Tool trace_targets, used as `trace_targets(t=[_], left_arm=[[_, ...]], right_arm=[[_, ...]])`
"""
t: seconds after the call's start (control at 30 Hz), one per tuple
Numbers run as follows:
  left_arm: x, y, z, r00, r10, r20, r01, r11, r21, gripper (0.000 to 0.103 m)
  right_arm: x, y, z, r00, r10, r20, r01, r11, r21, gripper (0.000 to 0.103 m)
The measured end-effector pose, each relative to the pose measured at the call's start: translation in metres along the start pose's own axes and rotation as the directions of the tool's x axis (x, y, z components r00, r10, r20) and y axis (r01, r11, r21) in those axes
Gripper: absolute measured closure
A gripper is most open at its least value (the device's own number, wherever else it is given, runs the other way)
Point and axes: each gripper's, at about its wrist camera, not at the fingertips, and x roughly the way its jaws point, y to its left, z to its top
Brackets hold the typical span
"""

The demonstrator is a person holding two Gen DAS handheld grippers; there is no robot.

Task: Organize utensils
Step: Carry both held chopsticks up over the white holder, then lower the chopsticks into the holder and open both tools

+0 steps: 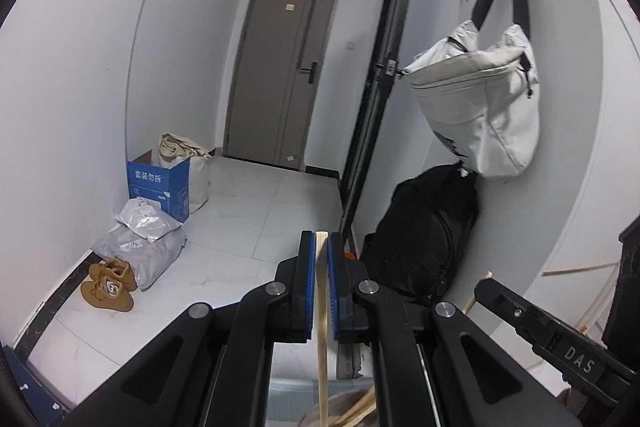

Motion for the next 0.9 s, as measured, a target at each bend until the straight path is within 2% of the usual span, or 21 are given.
trace_targets(t=[0.43,0.67,0.9], left_arm=[[0.034,-0.001,-0.022,0.999,-0.015,-0.045,0.017,0.999,0.042,0.101],[0.038,-0.006,-0.030,0.999,-0.012,-0.051,0.017,0.995,0.099,0.101],[0.036,-0.006,-0.032,0.998,-0.034,-0.058,0.040,0.994,0.103,0.101]], right_arm=[[0.031,-0.020,-0.024,1.000,-0.003,-0.010,0.003,1.000,0.013,0.099],[0.043,-0.026,-0.032,0.999,-0.011,-0.043,0.011,1.000,-0.003,0.099],[0.048,-0.031,-0.040,0.997,0.007,-0.074,-0.006,1.000,0.004,0.099]])
